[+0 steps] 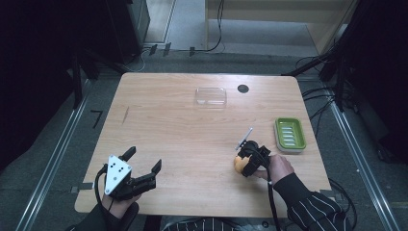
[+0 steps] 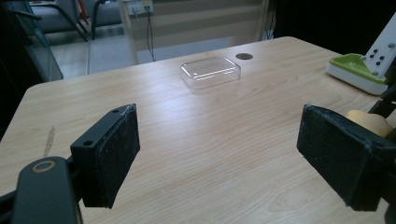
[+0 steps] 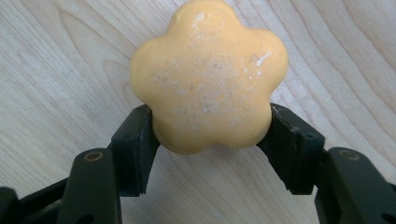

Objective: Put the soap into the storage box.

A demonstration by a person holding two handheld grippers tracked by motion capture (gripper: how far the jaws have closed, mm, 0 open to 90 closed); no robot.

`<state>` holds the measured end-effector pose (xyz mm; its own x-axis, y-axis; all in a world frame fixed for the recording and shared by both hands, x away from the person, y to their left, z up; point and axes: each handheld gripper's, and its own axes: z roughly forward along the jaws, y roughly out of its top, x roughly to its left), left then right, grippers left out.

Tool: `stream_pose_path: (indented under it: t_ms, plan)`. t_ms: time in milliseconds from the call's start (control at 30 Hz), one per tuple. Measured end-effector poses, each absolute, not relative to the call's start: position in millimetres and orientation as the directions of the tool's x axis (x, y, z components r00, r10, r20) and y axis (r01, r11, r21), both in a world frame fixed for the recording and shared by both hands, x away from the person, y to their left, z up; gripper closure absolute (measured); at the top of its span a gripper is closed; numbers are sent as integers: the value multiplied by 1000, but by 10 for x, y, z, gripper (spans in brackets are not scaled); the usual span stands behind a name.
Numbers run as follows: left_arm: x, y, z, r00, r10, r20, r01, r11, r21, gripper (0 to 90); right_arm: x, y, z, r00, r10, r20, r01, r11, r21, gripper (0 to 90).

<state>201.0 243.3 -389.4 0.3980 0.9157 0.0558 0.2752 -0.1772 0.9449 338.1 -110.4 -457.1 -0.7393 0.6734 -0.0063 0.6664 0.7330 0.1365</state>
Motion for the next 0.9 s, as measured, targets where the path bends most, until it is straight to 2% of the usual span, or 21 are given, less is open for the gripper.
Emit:
stream_pose_path:
  t_ms: [133, 267, 400, 600, 633, 733, 767, 900]
  plan:
    - [2012, 2432, -3894, 399, 915, 58, 276, -180, 944, 137, 3388, -1098, -4572, -753, 658, -18, 650, 748, 135, 363]
    - [2011, 2429, -3894, 401, 914, 60, 274, -183, 944, 137, 3401, -1064, -4597, -756, 654, -26, 647, 753, 124, 283]
    - [2012, 2426, -3895, 401, 914, 61, 274, -183, 944, 137, 3418, -1035, -4617, -769, 637, -48, 630, 768, 115, 284]
    - [2012, 2431, -3894, 399, 915, 58, 276, -180, 944, 137, 3439, -977, -4651, -780, 623, -59, 617, 782, 94, 302]
    - [2013, 2430, -3895, 400, 915, 59, 276, -182, 944, 137, 3436, -972, -4649, -781, 623, -53, 617, 781, 96, 339]
    - [2010, 2431, -3894, 400, 914, 60, 276, -182, 944, 137, 3429, -974, -4644, -781, 623, -46, 617, 781, 98, 360]
    - [2010, 2432, -3894, 399, 915, 57, 277, -179, 944, 137, 3429, -987, -4634, -777, 628, -43, 623, 777, 92, 393]
    - [2010, 2429, -3894, 401, 914, 60, 275, -183, 944, 137, 3430, -1004, -4637, -778, 627, -36, 622, 777, 99, 398]
